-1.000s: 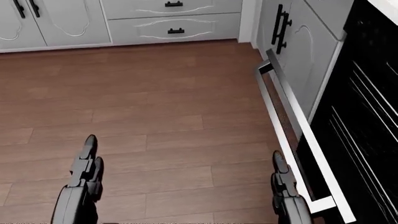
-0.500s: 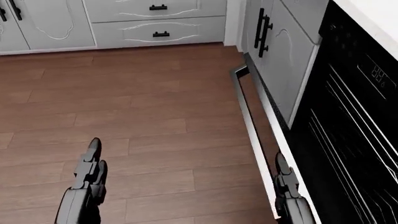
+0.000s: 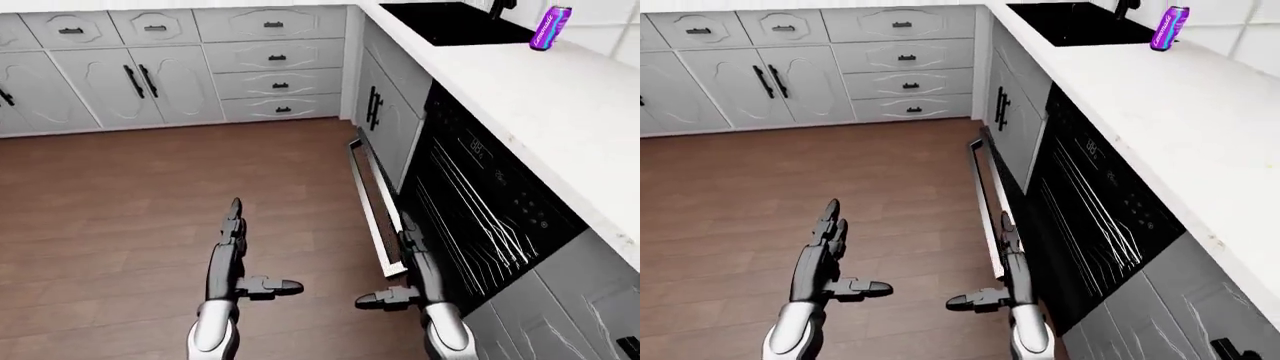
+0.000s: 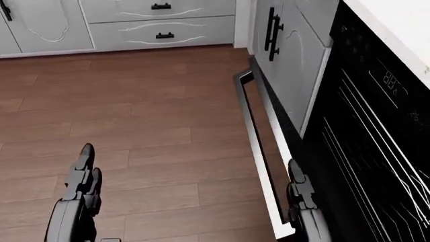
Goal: Close the dishwasher door
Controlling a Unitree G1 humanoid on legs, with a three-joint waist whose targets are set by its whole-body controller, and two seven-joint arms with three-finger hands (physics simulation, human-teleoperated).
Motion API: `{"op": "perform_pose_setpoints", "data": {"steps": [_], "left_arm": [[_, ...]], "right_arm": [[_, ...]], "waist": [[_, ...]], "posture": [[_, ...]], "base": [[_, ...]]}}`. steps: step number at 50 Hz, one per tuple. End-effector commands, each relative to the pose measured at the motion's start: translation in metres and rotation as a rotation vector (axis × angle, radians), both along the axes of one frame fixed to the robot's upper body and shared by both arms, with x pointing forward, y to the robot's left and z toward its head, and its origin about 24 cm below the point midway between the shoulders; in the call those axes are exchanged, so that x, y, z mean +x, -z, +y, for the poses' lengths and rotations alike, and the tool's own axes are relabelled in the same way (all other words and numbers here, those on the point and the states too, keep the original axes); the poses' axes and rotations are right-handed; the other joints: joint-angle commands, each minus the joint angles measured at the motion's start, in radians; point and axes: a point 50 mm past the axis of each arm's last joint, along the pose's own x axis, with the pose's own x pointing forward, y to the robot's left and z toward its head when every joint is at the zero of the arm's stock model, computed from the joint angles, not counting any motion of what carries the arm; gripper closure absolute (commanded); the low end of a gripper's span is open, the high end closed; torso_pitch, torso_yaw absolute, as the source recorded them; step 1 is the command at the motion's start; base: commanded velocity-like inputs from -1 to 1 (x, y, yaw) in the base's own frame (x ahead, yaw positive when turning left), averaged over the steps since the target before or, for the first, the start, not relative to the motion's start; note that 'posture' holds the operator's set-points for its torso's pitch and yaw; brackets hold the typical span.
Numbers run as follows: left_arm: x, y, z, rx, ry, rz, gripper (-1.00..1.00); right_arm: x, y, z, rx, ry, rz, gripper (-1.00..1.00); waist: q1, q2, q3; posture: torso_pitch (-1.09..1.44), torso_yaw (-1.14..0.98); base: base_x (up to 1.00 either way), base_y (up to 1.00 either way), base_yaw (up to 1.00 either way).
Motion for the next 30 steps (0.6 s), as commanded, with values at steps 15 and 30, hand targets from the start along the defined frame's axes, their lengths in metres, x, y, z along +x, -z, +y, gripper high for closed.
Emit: {"op": "perform_pose_setpoints", "data": {"steps": [15, 30], "left_arm": [[0.002, -0.013, -0.005, -0.006, 0.019, -0.072, -1.0], [0.005, -0.014, -0.001, -0.008, 0.02, -0.075, -1.0]], "right_arm": [[0.005, -0.029, 0.003, -0.011, 0.01, -0.103, -1.0], [0.036, -0.053, 0.042, 0.008, -0.063, -0.119, -1.0]], "waist": [[-0.029, -0.085, 0.007], [-0.054, -0.026, -0.005]], "posture": [[0.0, 0.0], [0.0, 0.0]], "base": [[0.0, -0.21, 0.0], [0.0, 0.0, 0.0]]}}
